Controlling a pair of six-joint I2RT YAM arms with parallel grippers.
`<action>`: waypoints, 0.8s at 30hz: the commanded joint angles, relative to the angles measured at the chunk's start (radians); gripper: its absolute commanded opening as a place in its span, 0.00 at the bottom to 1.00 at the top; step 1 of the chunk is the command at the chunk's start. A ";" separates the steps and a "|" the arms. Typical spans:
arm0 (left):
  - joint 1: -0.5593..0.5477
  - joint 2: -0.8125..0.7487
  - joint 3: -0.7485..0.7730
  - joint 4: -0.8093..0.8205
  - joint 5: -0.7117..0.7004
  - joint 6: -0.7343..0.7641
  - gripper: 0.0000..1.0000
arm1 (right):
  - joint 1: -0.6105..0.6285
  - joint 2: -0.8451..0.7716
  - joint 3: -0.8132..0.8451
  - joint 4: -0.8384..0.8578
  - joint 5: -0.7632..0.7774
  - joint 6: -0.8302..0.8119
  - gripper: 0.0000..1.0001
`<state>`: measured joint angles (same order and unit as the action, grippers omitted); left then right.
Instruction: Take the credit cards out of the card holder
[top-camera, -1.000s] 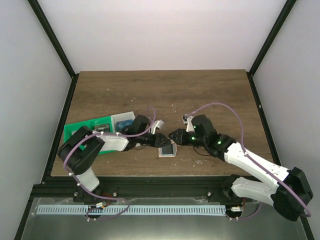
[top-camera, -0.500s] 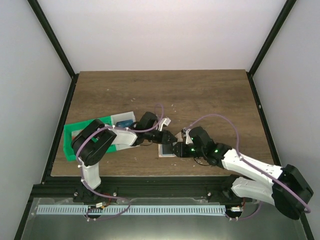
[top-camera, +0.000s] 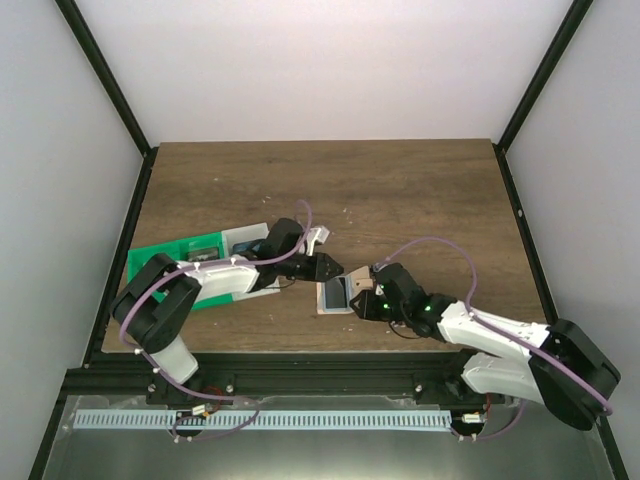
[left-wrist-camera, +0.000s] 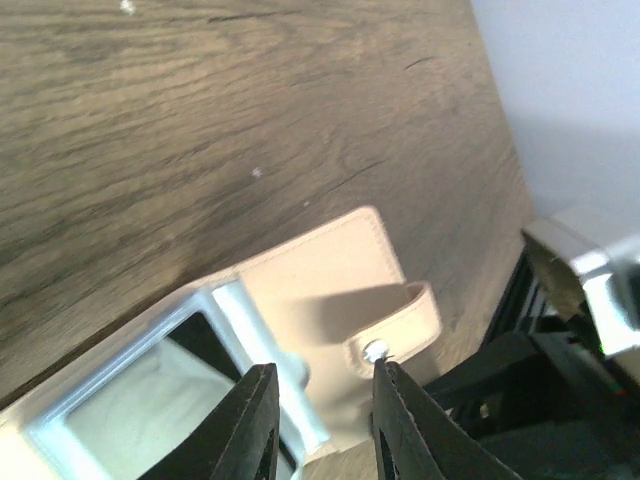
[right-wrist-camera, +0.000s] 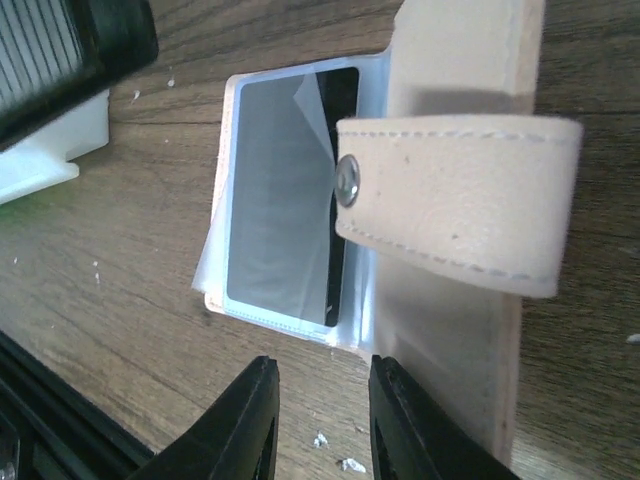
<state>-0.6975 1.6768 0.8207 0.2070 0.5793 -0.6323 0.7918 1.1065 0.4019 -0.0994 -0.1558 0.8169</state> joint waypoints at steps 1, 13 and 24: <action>0.001 -0.019 -0.043 -0.089 -0.061 0.094 0.29 | 0.000 0.007 -0.009 0.004 0.078 0.069 0.26; 0.001 0.015 -0.107 -0.038 -0.041 0.116 0.29 | -0.089 -0.008 -0.038 0.061 -0.035 0.078 0.27; 0.002 0.051 -0.113 -0.018 -0.034 0.125 0.22 | -0.137 0.126 0.095 0.107 -0.108 -0.040 0.26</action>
<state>-0.6971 1.7119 0.7189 0.1558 0.5426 -0.5289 0.6807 1.1664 0.4530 -0.0193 -0.2291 0.8371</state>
